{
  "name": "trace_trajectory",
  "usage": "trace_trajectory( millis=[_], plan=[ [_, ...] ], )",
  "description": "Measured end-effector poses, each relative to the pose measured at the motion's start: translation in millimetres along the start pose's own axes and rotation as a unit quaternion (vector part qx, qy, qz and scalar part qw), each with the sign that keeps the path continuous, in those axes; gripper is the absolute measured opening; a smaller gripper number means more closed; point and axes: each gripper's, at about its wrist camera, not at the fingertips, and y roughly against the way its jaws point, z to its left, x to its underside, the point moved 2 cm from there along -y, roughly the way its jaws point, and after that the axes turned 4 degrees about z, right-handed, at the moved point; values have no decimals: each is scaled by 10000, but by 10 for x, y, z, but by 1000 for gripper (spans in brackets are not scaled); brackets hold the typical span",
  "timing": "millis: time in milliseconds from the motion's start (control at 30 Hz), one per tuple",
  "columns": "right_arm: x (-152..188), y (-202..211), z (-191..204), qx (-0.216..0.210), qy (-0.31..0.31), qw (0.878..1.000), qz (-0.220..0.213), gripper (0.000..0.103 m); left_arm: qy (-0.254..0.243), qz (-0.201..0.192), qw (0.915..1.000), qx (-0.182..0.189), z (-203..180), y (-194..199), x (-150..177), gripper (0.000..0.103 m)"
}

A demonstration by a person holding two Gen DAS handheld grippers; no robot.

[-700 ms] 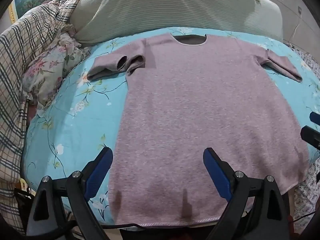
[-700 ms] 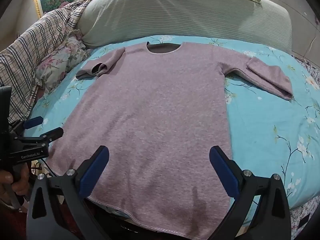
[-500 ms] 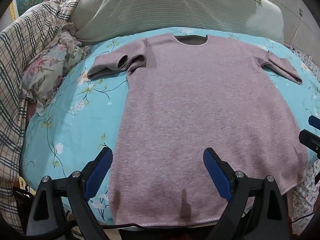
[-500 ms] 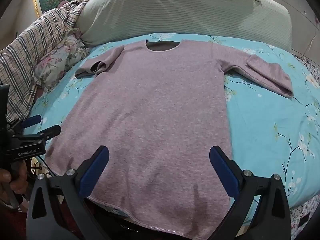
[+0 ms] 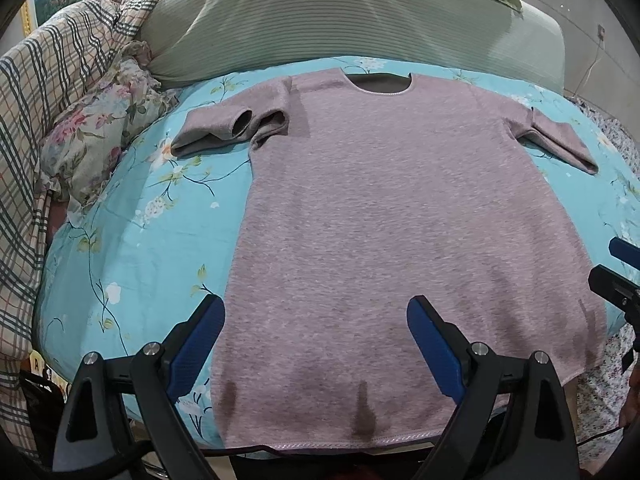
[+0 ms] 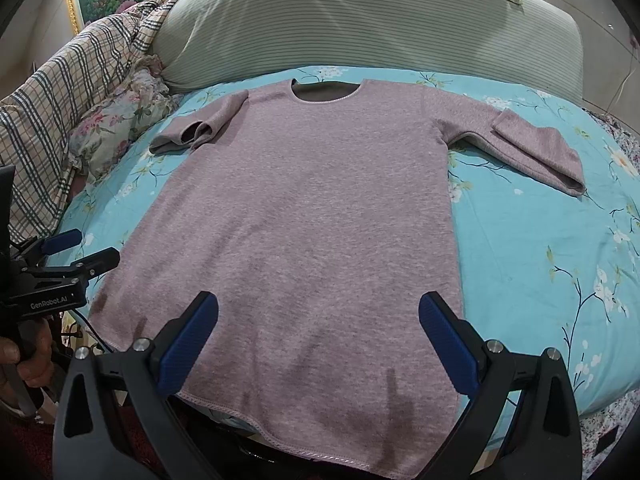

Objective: Fold small clothes

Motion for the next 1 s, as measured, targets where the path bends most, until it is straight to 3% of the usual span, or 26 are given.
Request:
trace_trajectory(
  millis=[167, 1000],
  plan=[
    [21, 21, 4, 6, 22, 10000, -10, 100, 40, -50, 9999, 93, 23, 16, 4, 93],
    [-46, -16, 16, -56, -1, 10000, -3, 100, -173, 17, 9998, -138, -9, -57, -65, 94]
  ],
)
